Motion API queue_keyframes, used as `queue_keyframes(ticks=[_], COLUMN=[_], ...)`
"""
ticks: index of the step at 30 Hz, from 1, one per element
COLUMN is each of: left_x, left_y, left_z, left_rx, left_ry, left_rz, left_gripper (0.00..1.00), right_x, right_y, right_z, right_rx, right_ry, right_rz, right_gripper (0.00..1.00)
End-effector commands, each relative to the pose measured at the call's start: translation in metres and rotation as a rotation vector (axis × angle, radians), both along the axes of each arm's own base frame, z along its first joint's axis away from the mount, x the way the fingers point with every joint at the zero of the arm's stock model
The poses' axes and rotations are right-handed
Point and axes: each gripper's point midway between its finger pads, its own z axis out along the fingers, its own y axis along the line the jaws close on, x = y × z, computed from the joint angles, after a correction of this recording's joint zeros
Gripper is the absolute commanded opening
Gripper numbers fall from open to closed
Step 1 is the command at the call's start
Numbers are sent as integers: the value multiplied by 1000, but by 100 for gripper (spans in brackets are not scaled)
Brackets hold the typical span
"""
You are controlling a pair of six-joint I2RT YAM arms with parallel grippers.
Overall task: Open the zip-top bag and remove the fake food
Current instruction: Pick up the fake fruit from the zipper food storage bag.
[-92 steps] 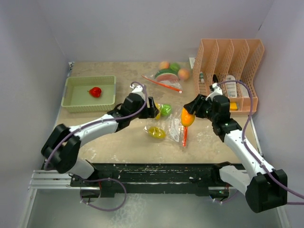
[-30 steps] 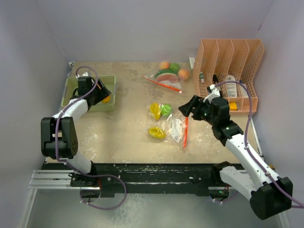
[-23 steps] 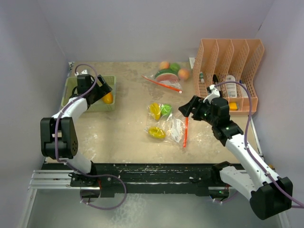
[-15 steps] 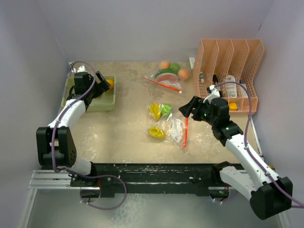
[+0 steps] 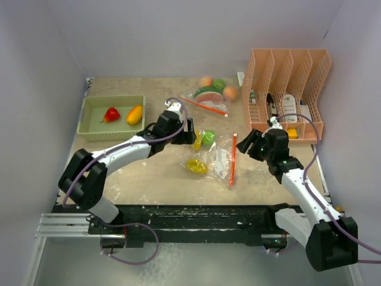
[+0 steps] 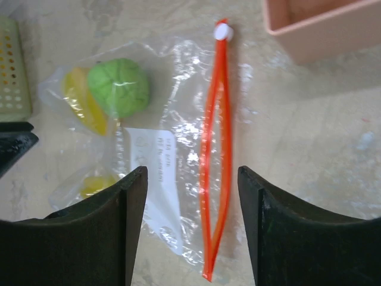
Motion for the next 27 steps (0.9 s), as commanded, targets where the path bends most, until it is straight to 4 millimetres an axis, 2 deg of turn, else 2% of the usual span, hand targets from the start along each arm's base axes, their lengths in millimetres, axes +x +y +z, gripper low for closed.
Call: queue_keyframes(ticks=[1, 3, 9, 12, 16, 19, 27], left_x=[-12, -20, -27, -26, -27, -28, -28], left_y=[-18, -24, -37, -37, -39, -40, -42], left_z=[-31, -41, -58, -64, -72, -77, -83], left_rx=[-6, -5, -6, 4, 13, 17, 20], left_ry=[44, 63, 96, 98, 108, 118, 130], left_rz=[-6, -24, -70, -78, -89, -96, -105], left_gripper=[87, 84, 64, 50, 35, 25, 1], right_x=[-7, -10, -8, -5, -2, 14, 21], right_y=[-28, -31, -21, -14, -7, -3, 12], right_z=[-16, -26, -49, -65, -77, -68, -64], right_rx=[-12, -11, 28, 40, 25, 37, 86], right_ry=[33, 56, 85, 95, 109, 39, 30], right_rz=[-127, -135, -94, -46, 23, 40, 112], right_gripper=[58, 46, 15, 1, 0, 0, 0])
